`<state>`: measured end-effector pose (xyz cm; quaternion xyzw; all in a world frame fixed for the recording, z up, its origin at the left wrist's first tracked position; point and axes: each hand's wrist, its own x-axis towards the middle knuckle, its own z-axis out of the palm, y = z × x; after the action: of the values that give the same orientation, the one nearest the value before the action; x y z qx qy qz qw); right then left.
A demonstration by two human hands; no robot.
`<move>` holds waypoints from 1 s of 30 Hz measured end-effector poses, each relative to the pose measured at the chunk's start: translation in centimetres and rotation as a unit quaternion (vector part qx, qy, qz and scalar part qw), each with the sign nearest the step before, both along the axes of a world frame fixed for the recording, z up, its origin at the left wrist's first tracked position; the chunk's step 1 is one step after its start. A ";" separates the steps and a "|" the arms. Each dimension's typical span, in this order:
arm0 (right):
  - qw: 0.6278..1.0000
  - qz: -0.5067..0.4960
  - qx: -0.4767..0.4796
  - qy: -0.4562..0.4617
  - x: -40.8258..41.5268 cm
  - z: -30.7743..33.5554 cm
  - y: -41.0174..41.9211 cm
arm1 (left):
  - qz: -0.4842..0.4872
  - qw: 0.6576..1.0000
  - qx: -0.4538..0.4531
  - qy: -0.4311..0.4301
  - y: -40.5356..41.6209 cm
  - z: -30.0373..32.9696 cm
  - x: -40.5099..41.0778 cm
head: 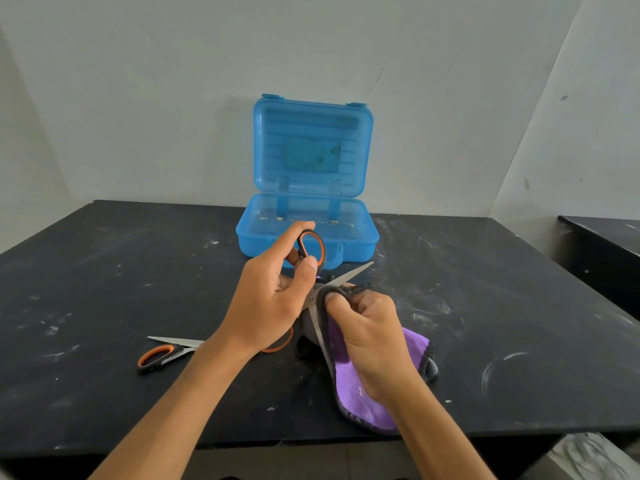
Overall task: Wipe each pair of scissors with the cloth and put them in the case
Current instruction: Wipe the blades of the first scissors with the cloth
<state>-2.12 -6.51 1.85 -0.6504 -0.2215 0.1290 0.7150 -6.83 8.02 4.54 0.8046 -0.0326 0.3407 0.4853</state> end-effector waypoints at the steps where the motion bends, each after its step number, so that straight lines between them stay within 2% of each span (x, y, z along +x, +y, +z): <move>1: 1.000 0.010 0.001 -0.002 -0.1 0.0 -0.1 | 0.002 1.000 -0.001 0.000 0.0 -0.1 0.0; 6: 0.999 0.018 0.026 0.006 0.1 0.2 -0.1 | -0.005 1.000 0.006 0.009 0.0 0.0 0.1; 11: 1.000 -0.011 -0.006 0.003 0.5 0.0 -0.2 | 0.001 1.000 0.003 0.017 0.0 -0.1 0.1; 16: 0.999 0.006 0.049 0.016 0.7 0.6 -0.7 | -0.007 1.000 0.012 0.016 0.1 0.1 0.2; 20: 1.000 -0.024 0.001 -0.009 1.3 0.3 -0.9 | -0.007 1.000 0.020 0.020 0.1 0.1 0.3; 26: 1.000 -0.008 0.028 0.004 1.2 0.6 -1.0 | -0.011 1.000 0.023 0.016 0.1 0.1 0.3; 30: 0.998 -0.045 -0.024 -0.036 1.5 0.2 -0.8 | -0.013 1.000 0.021 0.016 0.0 0.0 0.2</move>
<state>-0.65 -7.34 2.05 -0.6810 -0.2143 0.0791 0.6958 -6.59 7.99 4.58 0.8196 -0.0429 0.3205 0.4730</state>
